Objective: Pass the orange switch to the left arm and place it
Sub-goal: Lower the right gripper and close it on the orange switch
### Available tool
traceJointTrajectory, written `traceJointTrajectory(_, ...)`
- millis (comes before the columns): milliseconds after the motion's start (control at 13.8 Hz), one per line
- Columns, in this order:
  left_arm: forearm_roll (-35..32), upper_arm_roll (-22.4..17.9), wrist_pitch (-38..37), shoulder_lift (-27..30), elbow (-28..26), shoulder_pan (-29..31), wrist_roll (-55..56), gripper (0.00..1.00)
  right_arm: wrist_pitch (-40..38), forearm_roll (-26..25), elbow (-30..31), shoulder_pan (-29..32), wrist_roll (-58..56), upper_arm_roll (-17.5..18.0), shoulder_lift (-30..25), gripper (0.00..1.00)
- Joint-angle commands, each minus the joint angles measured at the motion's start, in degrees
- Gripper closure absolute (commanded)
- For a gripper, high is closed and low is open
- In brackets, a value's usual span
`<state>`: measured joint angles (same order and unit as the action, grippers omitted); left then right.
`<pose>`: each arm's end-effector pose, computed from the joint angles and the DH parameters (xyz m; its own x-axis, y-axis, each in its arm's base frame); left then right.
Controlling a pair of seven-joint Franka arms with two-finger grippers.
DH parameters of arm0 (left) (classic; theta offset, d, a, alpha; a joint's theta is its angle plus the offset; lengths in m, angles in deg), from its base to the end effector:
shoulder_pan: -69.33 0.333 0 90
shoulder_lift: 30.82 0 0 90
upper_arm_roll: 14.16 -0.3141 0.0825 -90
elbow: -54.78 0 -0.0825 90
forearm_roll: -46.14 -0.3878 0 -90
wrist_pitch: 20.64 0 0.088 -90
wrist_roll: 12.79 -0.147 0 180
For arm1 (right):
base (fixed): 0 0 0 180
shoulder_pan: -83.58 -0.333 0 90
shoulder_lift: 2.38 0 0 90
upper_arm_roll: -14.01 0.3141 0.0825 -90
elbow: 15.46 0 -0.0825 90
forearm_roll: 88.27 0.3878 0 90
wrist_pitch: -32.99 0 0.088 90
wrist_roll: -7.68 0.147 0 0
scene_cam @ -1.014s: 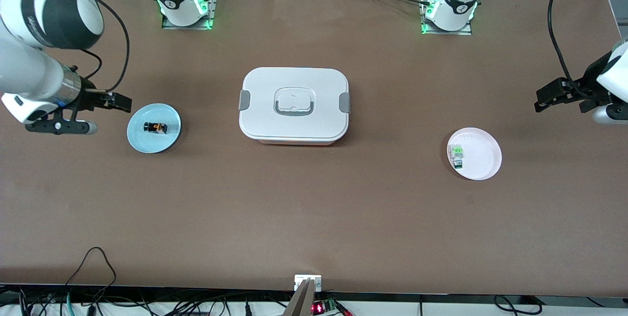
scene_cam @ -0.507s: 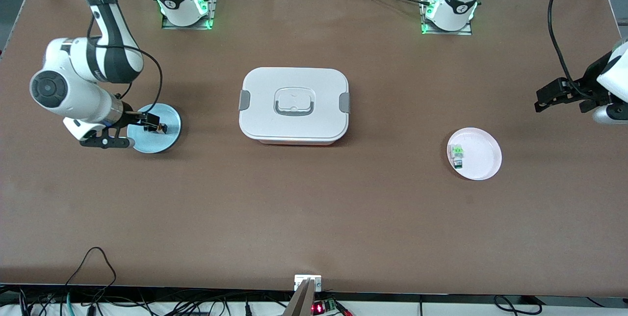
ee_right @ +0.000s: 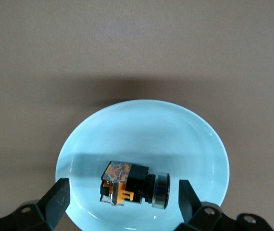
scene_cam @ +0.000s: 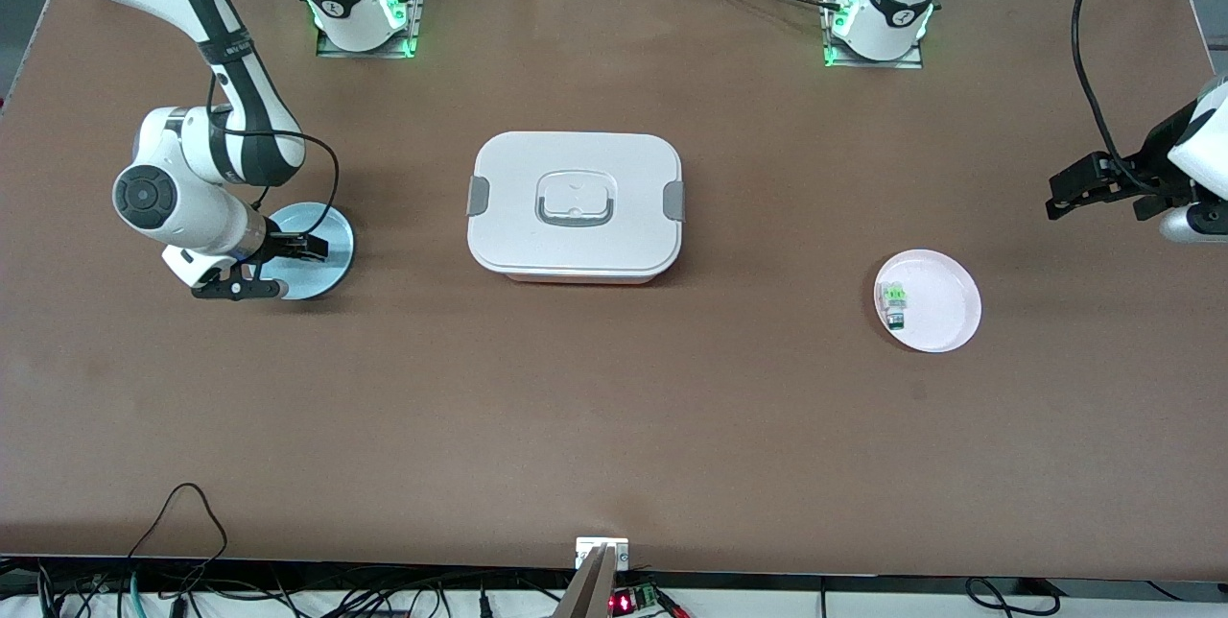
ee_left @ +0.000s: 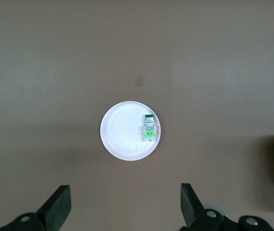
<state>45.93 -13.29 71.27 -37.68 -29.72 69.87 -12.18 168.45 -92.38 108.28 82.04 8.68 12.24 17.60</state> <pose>0.5985 -0.0024 0.5621 0.9999 0.0049 0.0096 0.0049 -1.0000 -0.0017 0.5469 -0.0057 0.1783 0.9891 0.0300 -0.1442 0.0384 -0.9977 0.0555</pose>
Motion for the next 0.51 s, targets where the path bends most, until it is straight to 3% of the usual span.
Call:
traceJointTrajectory(0,-1.2,-0.1,-0.9,0.0,1.0,-0.1,0.3,0.00,1.9,-0.8,1.4,0.1,-0.8,-0.5,0.2,0.00)
traceJointTrajectory(435,-1.1,0.0,-1.0,0.0,1.0,-0.1,0.3,0.00,7.1,-0.8,5.0,0.1,-0.9,-1.2,1.3,0.00)
